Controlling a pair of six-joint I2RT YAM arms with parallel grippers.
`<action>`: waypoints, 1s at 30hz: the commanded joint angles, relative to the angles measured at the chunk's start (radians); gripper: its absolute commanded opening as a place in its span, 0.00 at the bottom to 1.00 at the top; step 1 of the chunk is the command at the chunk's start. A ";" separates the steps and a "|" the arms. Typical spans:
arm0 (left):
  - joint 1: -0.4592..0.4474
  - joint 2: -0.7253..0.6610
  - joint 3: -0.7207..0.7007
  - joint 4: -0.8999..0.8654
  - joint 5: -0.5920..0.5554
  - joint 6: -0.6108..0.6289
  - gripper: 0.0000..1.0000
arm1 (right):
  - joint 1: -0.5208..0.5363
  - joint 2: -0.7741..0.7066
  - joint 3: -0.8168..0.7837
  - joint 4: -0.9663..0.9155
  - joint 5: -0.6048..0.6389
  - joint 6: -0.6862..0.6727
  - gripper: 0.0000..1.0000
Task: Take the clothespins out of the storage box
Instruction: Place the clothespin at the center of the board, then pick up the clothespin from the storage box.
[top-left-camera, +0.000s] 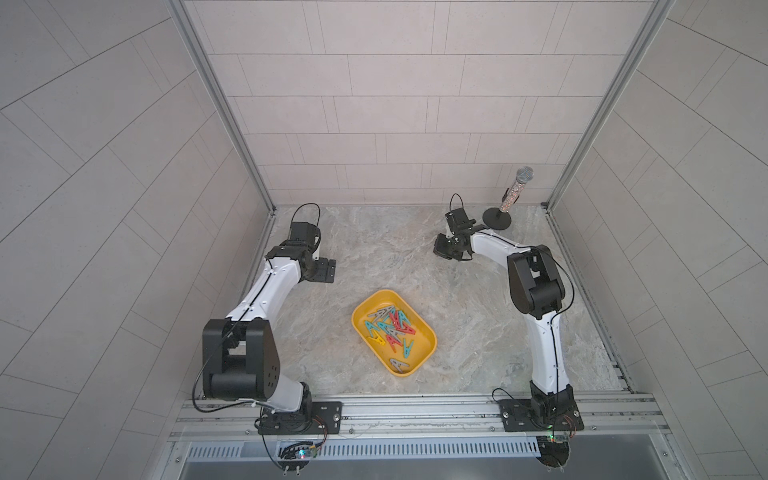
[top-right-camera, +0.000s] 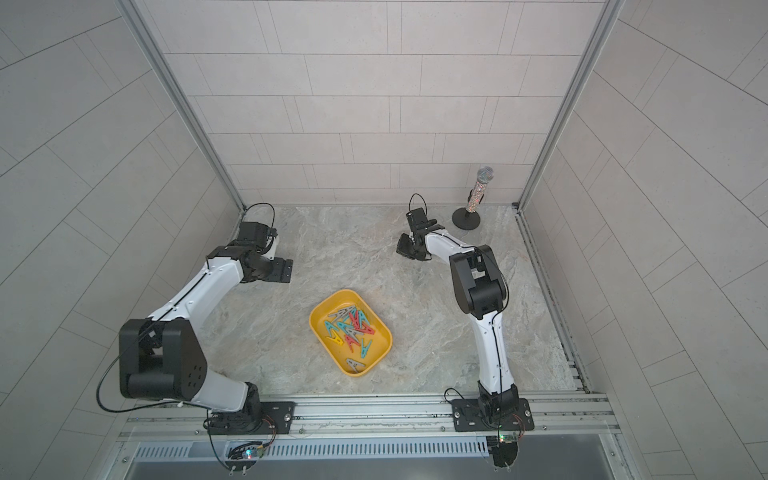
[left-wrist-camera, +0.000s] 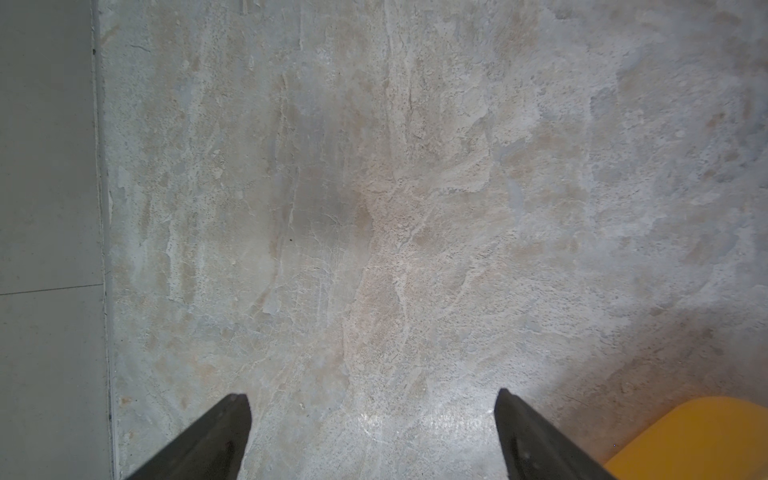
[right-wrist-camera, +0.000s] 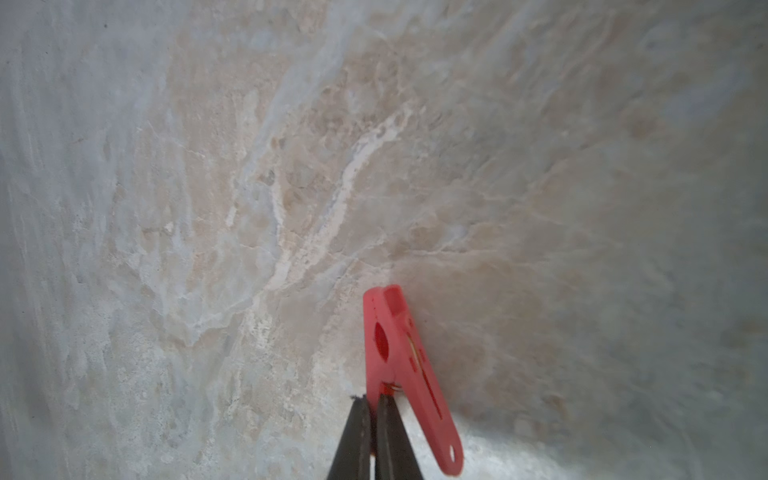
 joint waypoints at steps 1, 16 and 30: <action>0.004 -0.027 -0.008 -0.003 -0.005 -0.007 1.00 | -0.002 0.009 0.015 -0.037 0.007 -0.025 0.12; 0.004 -0.027 -0.010 -0.004 0.003 -0.003 1.00 | 0.006 -0.102 0.008 -0.087 0.000 -0.081 0.25; 0.004 -0.025 -0.014 0.005 0.017 -0.002 1.00 | 0.120 -0.438 -0.276 -0.105 -0.049 -0.174 0.26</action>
